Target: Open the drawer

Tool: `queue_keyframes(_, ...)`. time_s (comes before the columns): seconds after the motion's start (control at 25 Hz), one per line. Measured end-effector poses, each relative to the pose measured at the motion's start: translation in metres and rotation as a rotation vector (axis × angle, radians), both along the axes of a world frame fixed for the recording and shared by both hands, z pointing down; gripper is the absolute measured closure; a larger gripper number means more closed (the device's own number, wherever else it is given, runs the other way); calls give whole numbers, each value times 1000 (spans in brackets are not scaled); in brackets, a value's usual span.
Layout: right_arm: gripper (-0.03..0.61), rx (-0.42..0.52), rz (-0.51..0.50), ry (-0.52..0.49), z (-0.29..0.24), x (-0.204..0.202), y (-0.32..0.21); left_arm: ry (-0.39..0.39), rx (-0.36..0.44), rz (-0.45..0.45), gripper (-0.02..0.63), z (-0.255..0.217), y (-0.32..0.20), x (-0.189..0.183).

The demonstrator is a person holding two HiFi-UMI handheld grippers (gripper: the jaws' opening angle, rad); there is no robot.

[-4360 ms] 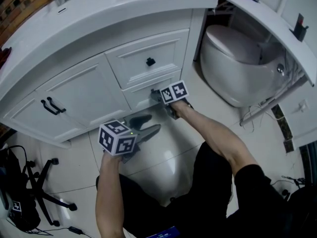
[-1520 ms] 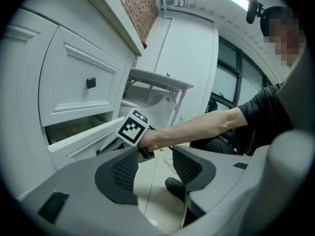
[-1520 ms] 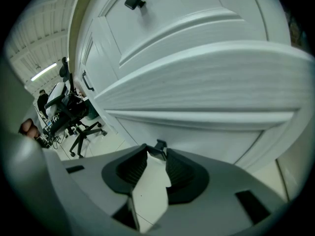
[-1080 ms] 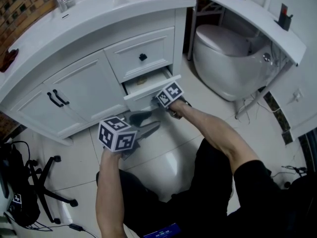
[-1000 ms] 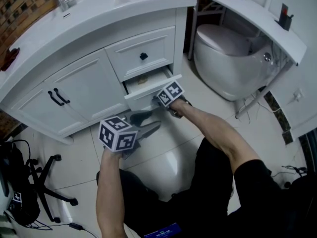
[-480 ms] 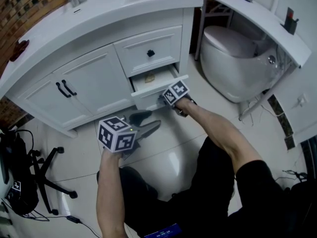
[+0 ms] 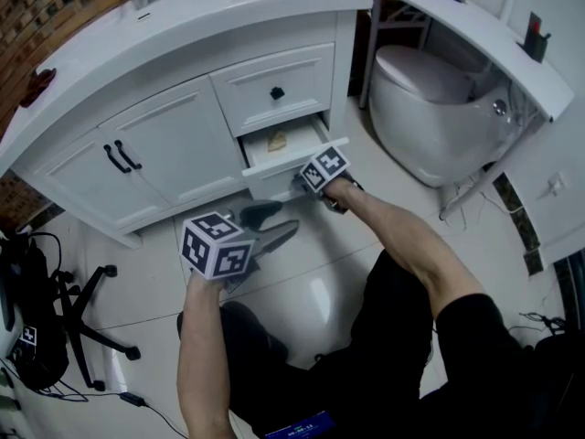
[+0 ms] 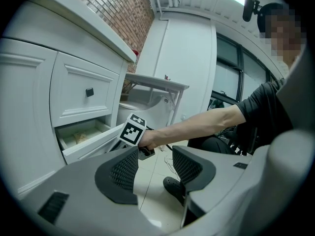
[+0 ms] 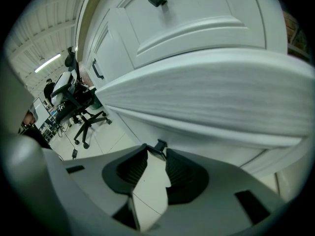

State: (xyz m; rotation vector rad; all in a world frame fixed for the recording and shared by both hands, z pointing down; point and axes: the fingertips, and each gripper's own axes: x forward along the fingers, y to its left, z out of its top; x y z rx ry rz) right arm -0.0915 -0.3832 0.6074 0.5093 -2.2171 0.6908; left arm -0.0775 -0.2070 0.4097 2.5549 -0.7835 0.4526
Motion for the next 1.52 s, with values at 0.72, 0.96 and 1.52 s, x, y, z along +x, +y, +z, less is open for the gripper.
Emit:
queue_keyframes(0.72, 440, -9, -27, 14, -1, 7, 17, -8, 7, 19, 399, -4, 13, 14)
queue_keyframes(0.96, 440, -5, -31, 21, -1, 11, 22, -9, 15, 29, 399, -7, 19, 24)
queue_keyframes(1.52, 442, -3, -52, 38, -1, 15, 36, -15, 24, 27, 399, -11, 33, 33)
